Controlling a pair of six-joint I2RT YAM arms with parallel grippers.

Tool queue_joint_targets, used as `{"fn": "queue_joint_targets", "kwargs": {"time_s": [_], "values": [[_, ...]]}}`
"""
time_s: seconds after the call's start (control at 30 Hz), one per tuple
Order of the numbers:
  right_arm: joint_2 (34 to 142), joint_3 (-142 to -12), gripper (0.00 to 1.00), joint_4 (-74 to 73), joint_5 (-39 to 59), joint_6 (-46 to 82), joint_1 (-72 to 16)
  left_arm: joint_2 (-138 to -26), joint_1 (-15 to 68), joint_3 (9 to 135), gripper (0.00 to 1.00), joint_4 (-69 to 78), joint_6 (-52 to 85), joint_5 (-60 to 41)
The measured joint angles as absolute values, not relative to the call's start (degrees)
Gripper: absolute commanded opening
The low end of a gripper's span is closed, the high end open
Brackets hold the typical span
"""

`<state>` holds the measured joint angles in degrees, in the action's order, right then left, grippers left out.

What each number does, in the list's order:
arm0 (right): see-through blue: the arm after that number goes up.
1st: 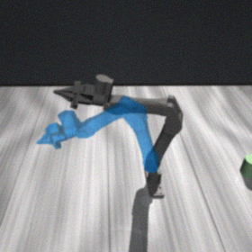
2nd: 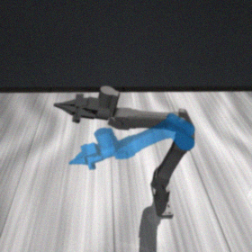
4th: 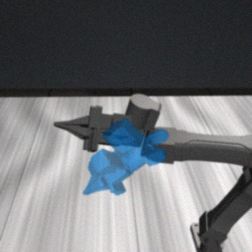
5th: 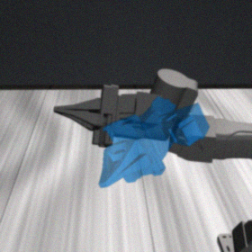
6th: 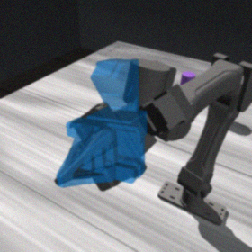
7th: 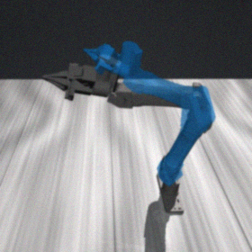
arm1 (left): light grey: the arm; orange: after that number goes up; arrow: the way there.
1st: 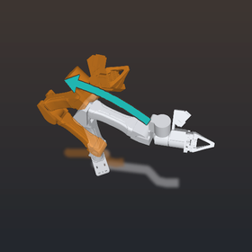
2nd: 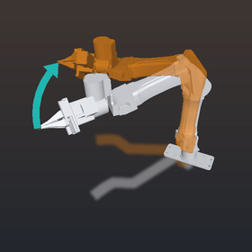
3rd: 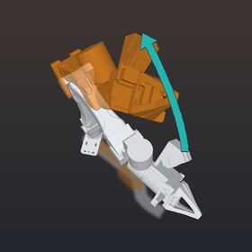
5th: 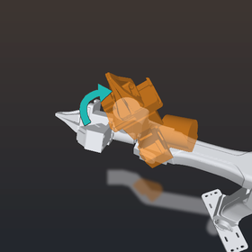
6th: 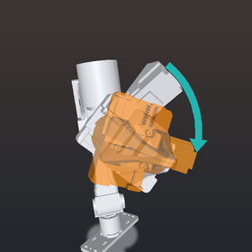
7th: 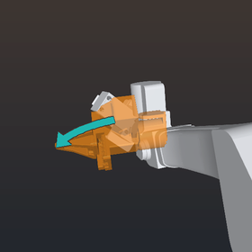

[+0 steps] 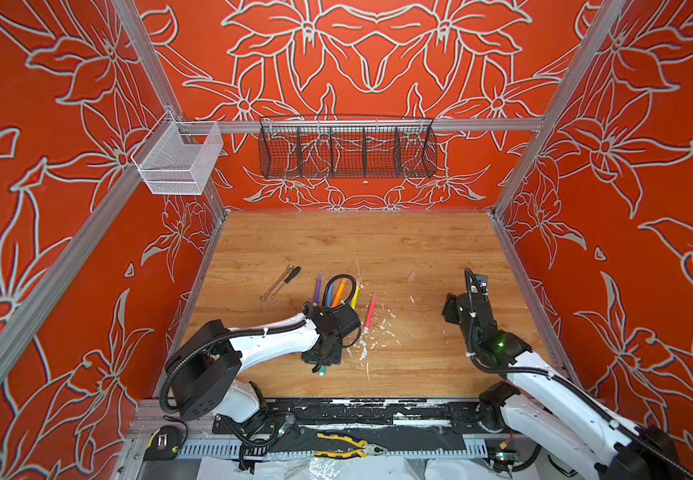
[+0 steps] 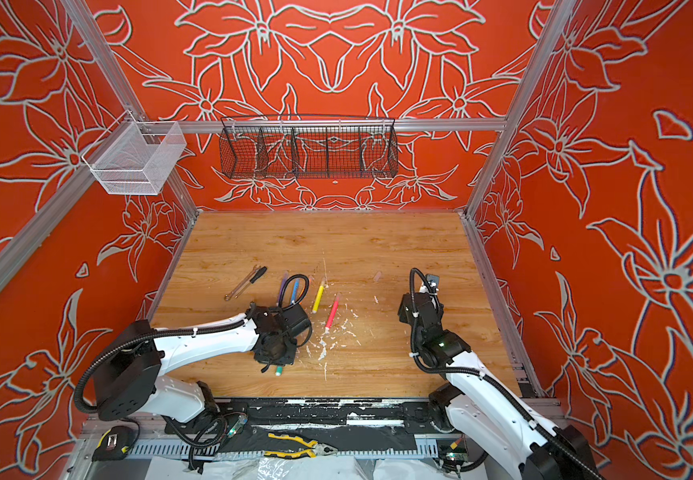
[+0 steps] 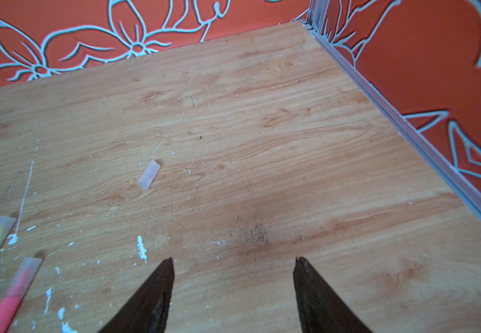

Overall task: Insert the pens into the pen caps
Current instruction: 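Raise the green marker with the left gripper while the right gripper reaches toward it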

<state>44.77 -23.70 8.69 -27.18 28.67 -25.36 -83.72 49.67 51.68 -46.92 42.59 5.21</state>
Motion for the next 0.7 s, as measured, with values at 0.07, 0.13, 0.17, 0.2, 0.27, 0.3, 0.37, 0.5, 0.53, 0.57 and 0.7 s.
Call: {"fn": "queue_joint_targets", "kwargs": {"time_s": [0.07,0.13,0.17,0.2,0.27,0.3,0.37,0.5,0.53,0.57,0.7], "values": [[41.9,-24.3,0.68,11.0,-24.7,30.1,-25.4,-83.8,49.7,58.5,0.1,-47.0,40.4,6.5],[39.0,-25.3,0.68,12.5,-21.9,31.8,-25.4,-84.3,49.7,65.8,0.09,-46.6,38.0,8.0],[37.5,-26.0,0.68,13.1,-20.4,32.9,-25.4,-84.9,49.7,69.9,0.08,-45.9,36.5,8.9],[36.5,-26.6,0.67,13.4,-18.9,33.8,-25.4,-85.6,49.7,72.7,0.08,-45.0,35.2,9.6],[35.2,-27.7,0.67,13.2,-15.1,36.1,-25.4,-87.3,49.7,77.4,0.05,-42.2,32.0,11.0],[34.9,-28.3,0.67,13.2,-13.4,37.0,-25.4,-87.9,49.7,78.2,0.04,-40.7,30.4,11.6],[35.4,-29.6,0.67,13.0,-9.6,38.9,-25.4,-88.5,49.7,77.5,0.04,-36.9,27.0,12.5],[38.4,-34.0,0.69,13.4,-4.3,41.9,-25.4,-87.4,49.6,68.5,0.05,-27.8,21.7,12.1],[38.8,-34.7,0.69,13.0,-3.1,42.9,-25.4,-86.8,49.6,65.5,0.04,-25.6,20.9,11.4],[38.7,-34.8,0.69,12.1,-1.9,43.9,-25.4,-86.3,49.5,62.7,0.03,-23.4,20.1,10.4],[37.6,-29.3,0.69,1.3,5.0,48.7,-25.6,-84.9,49.6,56.8,0.0,-18.6,18.4,7.9]]}}
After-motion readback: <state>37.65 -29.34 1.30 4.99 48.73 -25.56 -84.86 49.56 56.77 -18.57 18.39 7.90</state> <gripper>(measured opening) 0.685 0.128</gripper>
